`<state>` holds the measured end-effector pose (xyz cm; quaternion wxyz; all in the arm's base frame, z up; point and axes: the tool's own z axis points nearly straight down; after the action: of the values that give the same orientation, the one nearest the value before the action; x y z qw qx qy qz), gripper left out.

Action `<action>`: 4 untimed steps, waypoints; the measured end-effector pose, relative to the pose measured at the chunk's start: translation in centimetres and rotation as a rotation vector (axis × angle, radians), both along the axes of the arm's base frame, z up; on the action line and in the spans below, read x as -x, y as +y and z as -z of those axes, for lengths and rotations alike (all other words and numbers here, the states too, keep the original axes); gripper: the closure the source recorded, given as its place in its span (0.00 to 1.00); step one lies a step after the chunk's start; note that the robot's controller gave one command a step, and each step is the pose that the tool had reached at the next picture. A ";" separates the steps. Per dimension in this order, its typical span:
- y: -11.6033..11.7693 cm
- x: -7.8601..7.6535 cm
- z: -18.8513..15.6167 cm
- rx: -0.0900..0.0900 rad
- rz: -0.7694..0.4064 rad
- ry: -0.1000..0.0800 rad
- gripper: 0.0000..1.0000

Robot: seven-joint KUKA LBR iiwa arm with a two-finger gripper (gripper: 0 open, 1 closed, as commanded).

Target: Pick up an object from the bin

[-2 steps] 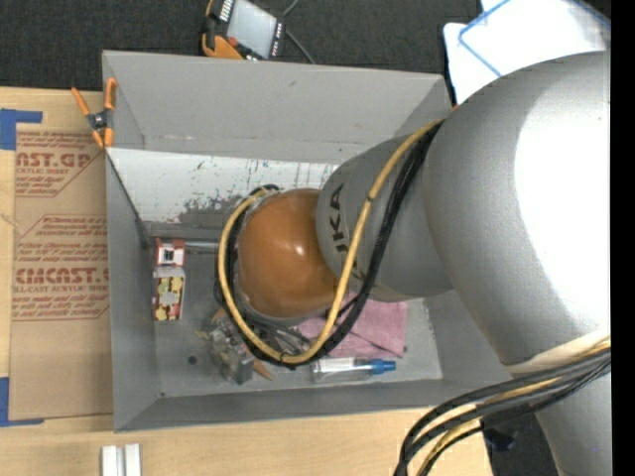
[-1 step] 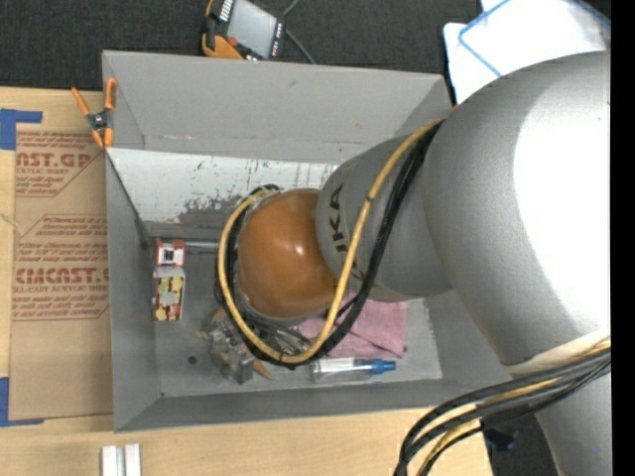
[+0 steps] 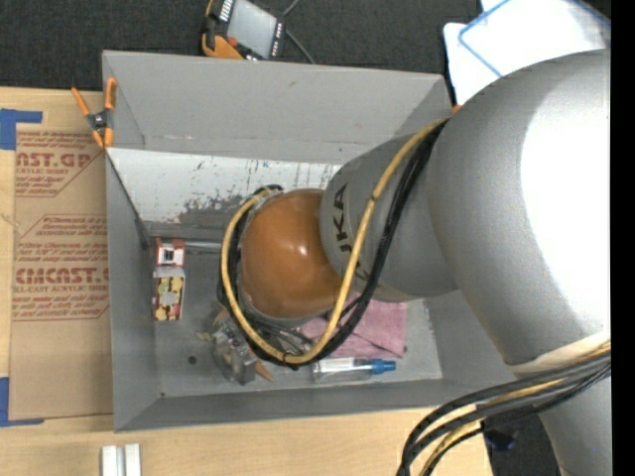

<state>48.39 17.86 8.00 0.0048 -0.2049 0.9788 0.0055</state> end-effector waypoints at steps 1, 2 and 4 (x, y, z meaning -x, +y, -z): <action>-4.4 -2.0 -0.3 0.000 -0.203 -0.003 1.00; -4.4 -2.0 -0.3 -0.001 -0.203 -0.003 1.00; -4.1 -0.4 -0.8 -0.001 -0.407 -0.004 1.00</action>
Offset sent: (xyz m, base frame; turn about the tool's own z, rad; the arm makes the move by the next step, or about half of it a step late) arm 0.0000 0.0000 0.0000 0.0000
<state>48.80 13.74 8.78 0.0058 -0.3984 0.9172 0.0063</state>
